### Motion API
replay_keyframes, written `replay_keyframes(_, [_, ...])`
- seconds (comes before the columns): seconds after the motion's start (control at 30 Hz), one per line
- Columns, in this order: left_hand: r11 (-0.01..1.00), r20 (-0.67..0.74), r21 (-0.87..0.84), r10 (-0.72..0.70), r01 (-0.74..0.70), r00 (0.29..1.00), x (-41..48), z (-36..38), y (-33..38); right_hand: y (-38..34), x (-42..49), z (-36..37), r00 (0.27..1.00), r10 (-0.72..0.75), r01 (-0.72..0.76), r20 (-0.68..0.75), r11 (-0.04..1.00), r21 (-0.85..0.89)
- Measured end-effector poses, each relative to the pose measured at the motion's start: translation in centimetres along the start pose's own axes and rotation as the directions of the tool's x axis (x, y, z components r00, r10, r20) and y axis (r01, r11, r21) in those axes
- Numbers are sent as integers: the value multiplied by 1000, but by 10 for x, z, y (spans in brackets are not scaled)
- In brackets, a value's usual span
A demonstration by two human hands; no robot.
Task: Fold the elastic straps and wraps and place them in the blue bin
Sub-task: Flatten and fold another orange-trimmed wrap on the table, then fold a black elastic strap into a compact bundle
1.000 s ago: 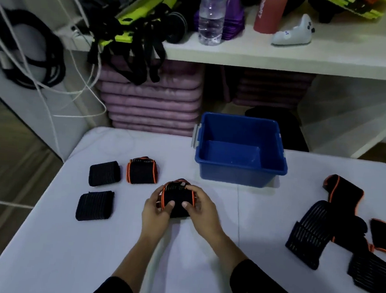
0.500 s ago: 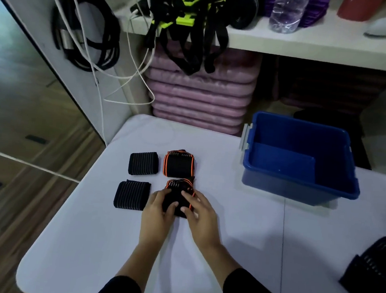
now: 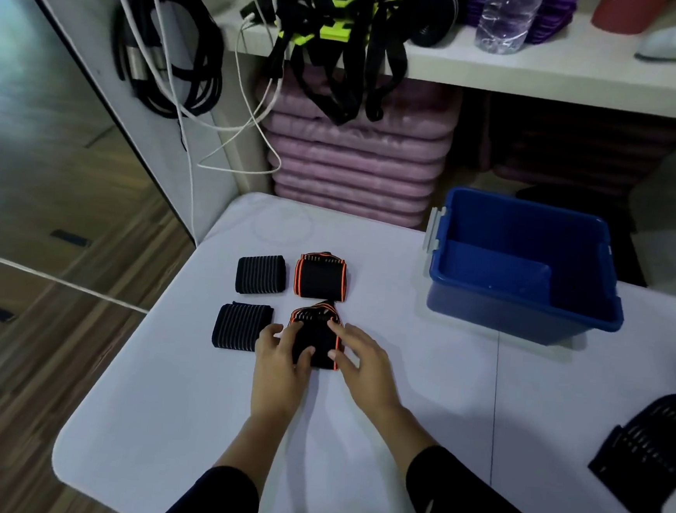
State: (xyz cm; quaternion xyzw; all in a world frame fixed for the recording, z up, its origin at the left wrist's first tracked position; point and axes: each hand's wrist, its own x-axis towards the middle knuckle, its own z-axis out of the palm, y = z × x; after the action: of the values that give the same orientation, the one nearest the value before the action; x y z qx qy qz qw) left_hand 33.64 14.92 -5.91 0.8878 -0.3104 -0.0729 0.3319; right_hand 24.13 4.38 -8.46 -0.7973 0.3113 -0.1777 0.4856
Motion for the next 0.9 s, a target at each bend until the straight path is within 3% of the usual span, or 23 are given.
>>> replay_keyframes(0.13, [992,-9,123,38,-37,999,-1,-5,0,-5,-10,-13,998,-27,24,-64,999,-37])
replay_keyframes(0.27, [933,-25,315,190,-173,982,-8,-10,11,-6,-30,-32,992,7,-24,-128,991,-133])
replay_keyframes(0.33, [915,-19,325,258,-238,966,-15,-11,22,-5,-45,-43,987,27,-56,-158,981,-185])
replay_keyframes(0.6, [872,224,120,443,-475,868,-66,27,75,22,-131,-108,921,142,-266,-364,909,-319])
replay_keyframes(0.9, [827,487,-208,551,-522,678,-147,101,153,73,-238,-184,744,218,-438,-632,873,-213])
